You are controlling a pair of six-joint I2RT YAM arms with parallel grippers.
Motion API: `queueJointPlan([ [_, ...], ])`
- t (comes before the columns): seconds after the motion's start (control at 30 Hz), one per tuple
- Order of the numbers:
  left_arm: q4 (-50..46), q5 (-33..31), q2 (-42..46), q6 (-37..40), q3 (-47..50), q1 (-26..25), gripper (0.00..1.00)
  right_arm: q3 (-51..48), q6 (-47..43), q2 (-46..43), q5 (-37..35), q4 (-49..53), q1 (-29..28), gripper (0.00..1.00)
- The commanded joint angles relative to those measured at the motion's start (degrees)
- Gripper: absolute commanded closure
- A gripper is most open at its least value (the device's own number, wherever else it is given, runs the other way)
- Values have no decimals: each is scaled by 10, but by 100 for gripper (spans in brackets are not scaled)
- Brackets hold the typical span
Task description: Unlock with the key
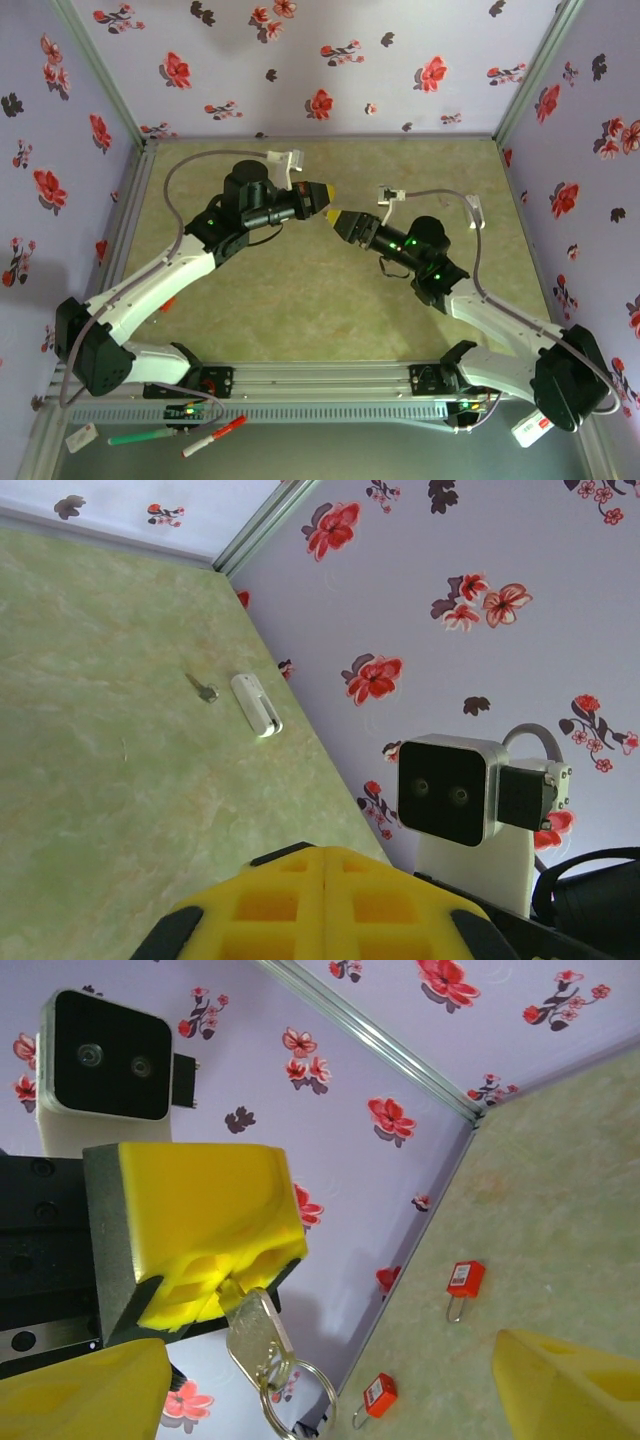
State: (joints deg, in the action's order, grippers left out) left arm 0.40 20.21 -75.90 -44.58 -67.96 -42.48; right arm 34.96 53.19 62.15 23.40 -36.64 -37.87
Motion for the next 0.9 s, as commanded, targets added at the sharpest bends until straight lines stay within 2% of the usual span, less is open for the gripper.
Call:
queueJointPlan([
  [0.0, 24, 11, -2, 8, 9, -4, 100, -3, 9, 11, 2, -61, -12, 22],
  [0.17, 34, 11, 1, 5, 16, -5, 100, -5, 34, 39, 9, -110, -18, 37],
  [0.43, 41, 10, 2, 5, 26, -5, 100, 1, 52, 63, 16, -131, -20, 60],
  [0.6, 43, 8, 5, 11, 32, -5, 100, -2, 51, 53, 10, -123, -20, 70],
  [0.7, 45, 2, 6, 12, 35, -3, 100, -5, 54, 52, 12, -125, -20, 82],
  [0.87, 48, -6, 5, 12, 39, -2, 100, -11, 68, 52, 18, -143, -21, 90],
])
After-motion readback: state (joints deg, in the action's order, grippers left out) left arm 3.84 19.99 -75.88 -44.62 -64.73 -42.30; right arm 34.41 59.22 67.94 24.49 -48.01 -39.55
